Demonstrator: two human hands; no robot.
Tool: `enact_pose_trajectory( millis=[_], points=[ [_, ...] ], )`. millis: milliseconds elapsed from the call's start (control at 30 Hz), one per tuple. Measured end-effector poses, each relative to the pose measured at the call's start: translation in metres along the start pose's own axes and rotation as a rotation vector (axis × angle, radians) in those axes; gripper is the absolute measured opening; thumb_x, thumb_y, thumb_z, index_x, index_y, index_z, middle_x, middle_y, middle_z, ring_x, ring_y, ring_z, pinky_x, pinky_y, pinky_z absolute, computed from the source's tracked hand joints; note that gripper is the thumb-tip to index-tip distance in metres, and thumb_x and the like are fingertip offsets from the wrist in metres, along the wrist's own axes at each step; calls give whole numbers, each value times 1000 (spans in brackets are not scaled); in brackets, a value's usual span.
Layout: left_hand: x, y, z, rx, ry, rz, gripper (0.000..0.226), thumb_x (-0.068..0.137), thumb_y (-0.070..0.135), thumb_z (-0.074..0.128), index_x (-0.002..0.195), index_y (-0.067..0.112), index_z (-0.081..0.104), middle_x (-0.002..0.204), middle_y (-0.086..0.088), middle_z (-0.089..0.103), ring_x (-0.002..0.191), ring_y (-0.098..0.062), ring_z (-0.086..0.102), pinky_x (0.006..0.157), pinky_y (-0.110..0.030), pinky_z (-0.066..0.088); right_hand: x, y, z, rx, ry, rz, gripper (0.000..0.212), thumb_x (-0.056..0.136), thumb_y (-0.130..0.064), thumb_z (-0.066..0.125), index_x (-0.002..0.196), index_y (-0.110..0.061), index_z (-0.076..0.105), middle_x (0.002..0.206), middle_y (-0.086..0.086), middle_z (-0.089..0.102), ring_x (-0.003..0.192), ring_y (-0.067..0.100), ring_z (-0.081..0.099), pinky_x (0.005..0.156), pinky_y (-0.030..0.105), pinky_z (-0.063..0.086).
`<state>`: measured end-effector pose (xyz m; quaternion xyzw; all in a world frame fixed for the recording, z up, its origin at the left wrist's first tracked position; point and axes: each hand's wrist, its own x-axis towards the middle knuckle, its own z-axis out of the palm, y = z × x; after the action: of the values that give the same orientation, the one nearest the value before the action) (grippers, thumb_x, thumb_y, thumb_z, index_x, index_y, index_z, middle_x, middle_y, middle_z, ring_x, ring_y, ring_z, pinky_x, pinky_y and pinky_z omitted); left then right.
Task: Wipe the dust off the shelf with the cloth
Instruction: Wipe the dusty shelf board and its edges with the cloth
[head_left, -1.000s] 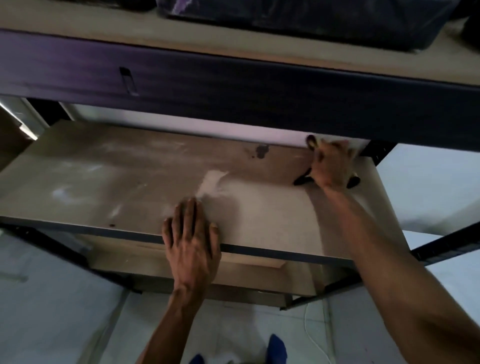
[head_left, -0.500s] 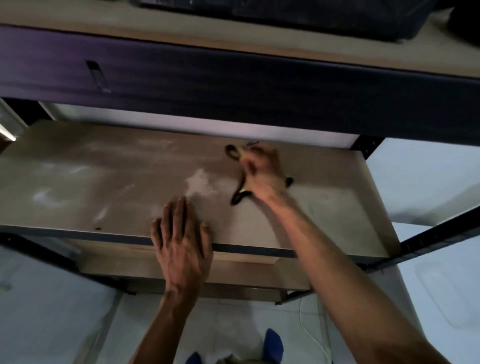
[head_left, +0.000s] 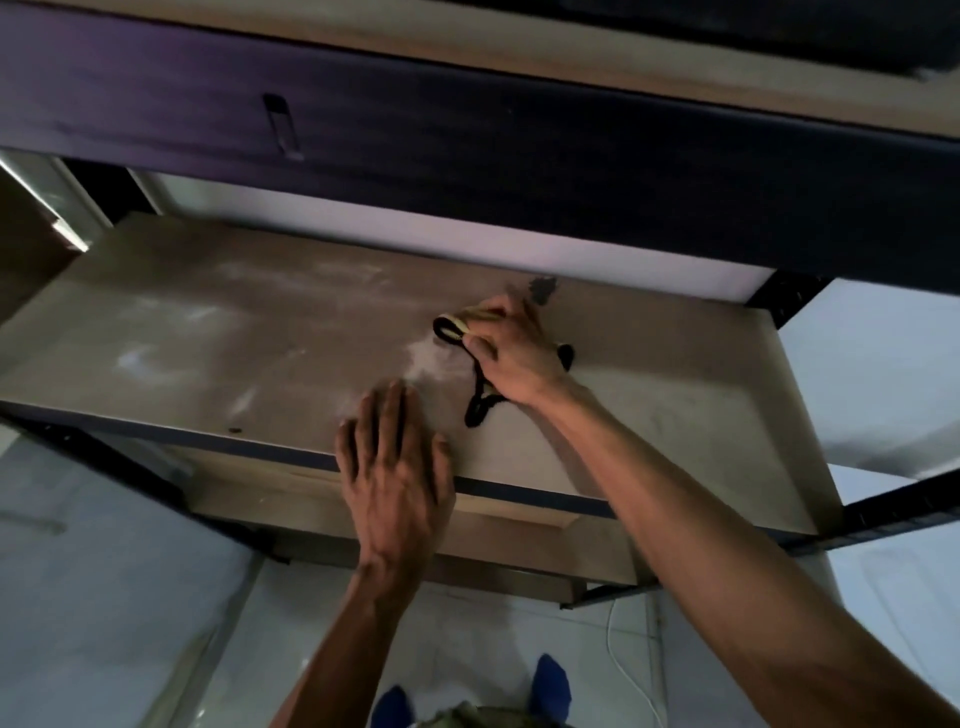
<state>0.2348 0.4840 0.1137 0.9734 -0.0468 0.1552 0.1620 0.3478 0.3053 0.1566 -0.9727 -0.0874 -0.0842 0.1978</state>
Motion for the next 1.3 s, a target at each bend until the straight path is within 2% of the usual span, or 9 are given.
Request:
enact_pose_trajectory(
  millis=[133,200,300,500,600,733,867,1133,1300],
  points=[
    [0,1,-1,-15,-1,1,61,104,46,26,152,10,40,159,-11,39,150,-29,31,121,-53,22,21,34,-31,31,323,143,12,85,-8,59,86,-8,72,96,17,61,96,29,51,87,39,37],
    [0,2,-2,-14,-2,-2,61,105,46,24,153,11,39,159,-10,39,150,-28,30,122,-52,21,29,54,-36,-55,394,350,21,89,-15,52,98,-15,70,105,17,63,107,30,48,96,42,34],
    [0,1,-3,-7,-25,4,62,105,47,21,153,11,37,160,-10,37,152,-27,28,122,-52,21,31,47,-17,-90,249,532,23,94,-29,50,110,-25,66,135,17,47,124,42,40,101,52,39],
    [-1,1,-2,11,-37,6,64,105,48,20,152,10,40,160,-12,38,151,-29,29,120,-53,23,21,-18,11,-38,37,19,24,94,-34,54,111,-26,69,123,8,48,111,34,45,92,41,43],
    [-1,1,-2,-5,-29,9,63,104,48,22,152,10,40,160,-12,38,151,-30,29,121,-53,21,14,-15,3,49,27,-85,21,95,-32,57,108,-25,72,118,7,49,107,30,47,95,41,43],
    [-1,1,-3,-4,-36,-12,63,104,47,23,154,11,36,161,-10,36,152,-29,27,122,-53,20,8,42,-21,36,368,138,20,86,-26,52,84,-18,70,99,12,57,100,30,50,90,43,42],
    [0,2,-4,-11,-46,-9,64,104,47,22,154,11,37,161,-10,36,152,-28,27,121,-55,22,-4,73,-27,-90,333,567,20,91,-33,51,100,-23,66,122,11,49,116,35,45,100,43,39],
    [0,1,-3,4,-51,2,65,104,48,20,153,11,39,160,-11,38,151,-29,29,120,-54,23,-6,-18,6,80,72,59,23,97,-32,55,113,-24,70,123,5,47,113,23,45,91,27,41],
    [0,0,-2,-5,-46,4,64,104,47,22,154,11,37,161,-10,36,152,-29,27,122,-54,20,-6,44,-37,171,349,186,22,87,-22,59,97,-12,75,106,19,57,100,36,55,93,39,43]
  ],
)
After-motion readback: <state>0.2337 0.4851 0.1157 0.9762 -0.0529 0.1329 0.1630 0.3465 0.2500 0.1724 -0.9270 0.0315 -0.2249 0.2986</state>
